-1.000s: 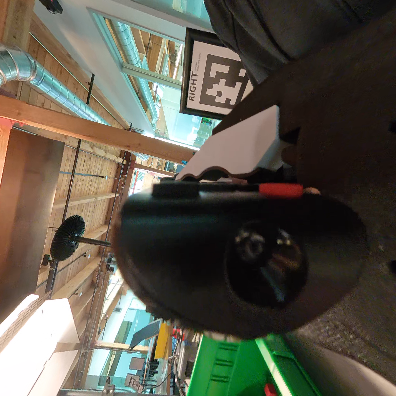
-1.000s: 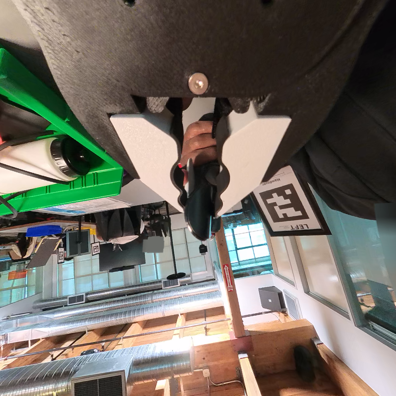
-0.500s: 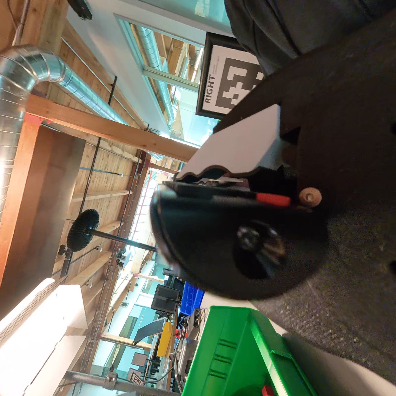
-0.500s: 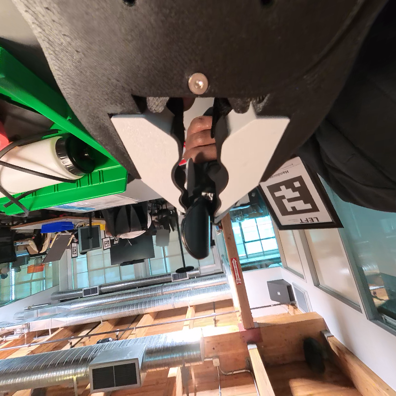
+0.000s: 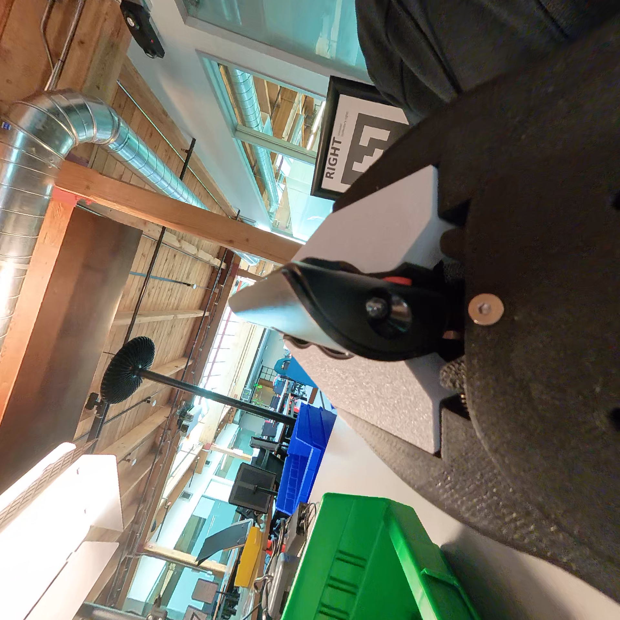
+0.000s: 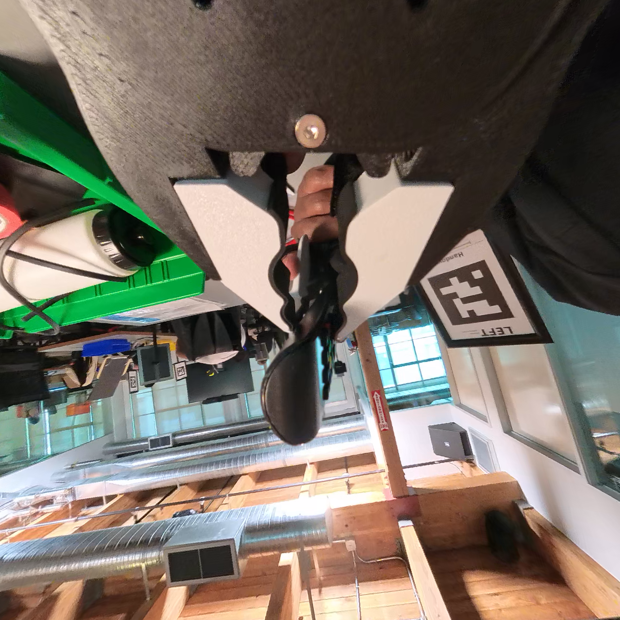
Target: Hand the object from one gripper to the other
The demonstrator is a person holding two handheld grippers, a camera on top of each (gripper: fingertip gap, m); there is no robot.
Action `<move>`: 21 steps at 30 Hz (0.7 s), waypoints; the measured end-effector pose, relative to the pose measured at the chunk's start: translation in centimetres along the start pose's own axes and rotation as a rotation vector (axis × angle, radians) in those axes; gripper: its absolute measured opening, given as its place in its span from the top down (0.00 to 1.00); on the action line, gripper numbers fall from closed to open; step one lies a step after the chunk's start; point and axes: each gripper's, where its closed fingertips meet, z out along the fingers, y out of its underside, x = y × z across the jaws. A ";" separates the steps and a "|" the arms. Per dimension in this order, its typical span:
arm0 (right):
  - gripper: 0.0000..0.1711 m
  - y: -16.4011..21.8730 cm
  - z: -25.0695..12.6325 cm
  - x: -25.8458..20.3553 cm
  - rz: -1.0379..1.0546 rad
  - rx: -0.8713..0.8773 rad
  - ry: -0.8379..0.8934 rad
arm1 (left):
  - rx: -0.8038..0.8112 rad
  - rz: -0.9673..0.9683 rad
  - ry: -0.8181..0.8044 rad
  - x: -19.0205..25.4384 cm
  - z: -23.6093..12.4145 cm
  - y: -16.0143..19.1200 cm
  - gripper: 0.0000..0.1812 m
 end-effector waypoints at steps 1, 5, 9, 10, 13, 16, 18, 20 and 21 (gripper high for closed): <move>0.87 0.0 0.0 0.1 -0.006 -0.006 0.004 | 0.001 -0.003 -0.008 -0.2 0.0 0.0 0.84; 0.88 -0.6 -0.6 0.3 -0.003 0.018 0.004 | 0.017 -0.003 -0.053 -0.9 -0.2 -0.3 0.78; 0.87 -1.0 -0.7 0.5 0.015 0.043 0.005 | -0.004 0.012 -0.018 -0.3 -0.1 0.0 0.84; 0.87 -1.0 -0.7 0.4 0.024 0.050 0.001 | -0.001 0.015 -0.011 -0.1 0.0 0.0 0.85; 0.81 -0.3 -0.2 0.2 0.047 0.023 -0.012 | 0.001 0.018 -0.019 -0.3 -0.1 0.0 0.84; 0.85 0.0 0.0 0.3 0.029 0.010 0.010 | -0.011 -0.006 -0.004 -0.1 0.1 0.3 0.84; 0.86 -0.3 -0.1 0.3 0.022 0.030 0.018 | -0.019 -0.018 -0.019 -0.4 0.2 0.4 0.81; 0.86 -1.2 -0.4 0.6 0.021 0.091 0.042 | -0.017 -0.021 -0.039 -0.7 0.1 0.4 0.79; 0.87 -1.7 -0.6 0.8 0.030 0.123 0.050 | -0.009 -0.022 -0.041 -0.8 0.1 0.3 0.79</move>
